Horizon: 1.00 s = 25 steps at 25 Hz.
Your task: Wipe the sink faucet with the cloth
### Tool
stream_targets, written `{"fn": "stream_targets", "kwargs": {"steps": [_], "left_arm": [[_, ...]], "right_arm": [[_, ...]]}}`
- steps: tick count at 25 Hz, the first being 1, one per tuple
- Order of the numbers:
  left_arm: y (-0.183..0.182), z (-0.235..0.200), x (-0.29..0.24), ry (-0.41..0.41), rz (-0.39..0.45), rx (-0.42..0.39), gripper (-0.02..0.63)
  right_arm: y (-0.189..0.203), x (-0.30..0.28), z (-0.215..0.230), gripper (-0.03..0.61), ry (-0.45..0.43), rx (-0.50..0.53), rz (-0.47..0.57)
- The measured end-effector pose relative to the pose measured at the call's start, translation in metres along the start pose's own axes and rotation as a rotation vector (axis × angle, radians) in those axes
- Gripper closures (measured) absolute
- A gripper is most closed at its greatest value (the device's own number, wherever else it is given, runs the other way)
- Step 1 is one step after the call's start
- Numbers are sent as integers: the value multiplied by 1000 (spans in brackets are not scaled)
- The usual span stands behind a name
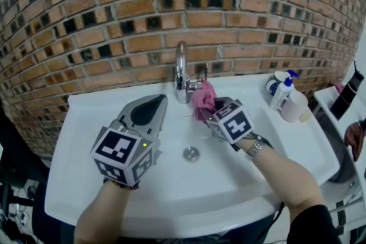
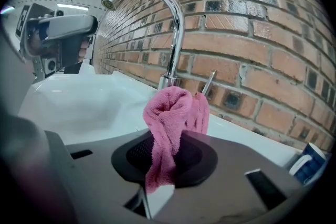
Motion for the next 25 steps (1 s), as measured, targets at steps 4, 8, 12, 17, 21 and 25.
{"fn": "stream_targets", "kwargs": {"steps": [4, 8, 12, 17, 21, 25], "left_arm": [[0, 1, 0, -2, -2, -1, 611], [2, 1, 0, -2, -5, -2, 611], [2, 1, -1, -5, -5, -4, 611], [5, -1, -2, -7, -15, -8, 611], [6, -3, -2, -10, -16, -7, 611], [7, -5, -2, -15, -23, -6, 611]], "right_arm": [[5, 4, 16, 514, 36, -25, -15], [0, 7, 35, 514, 68, -85, 19], [-4, 0, 52, 514, 78, -157, 47], [-10, -9, 62, 513, 87, -171, 66], [-17, -14, 66, 514, 95, -163, 77], [-22, -15, 73, 514, 102, -160, 95]]}}
Point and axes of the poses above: the fingertips, and each gripper's own axes: x backward along the fingers, z to its right, y out of its underside, the point moved 5 cm from there along x, backward along the fingers, and after that the axes turned 3 degrees about -z, right-handed, at the moved point
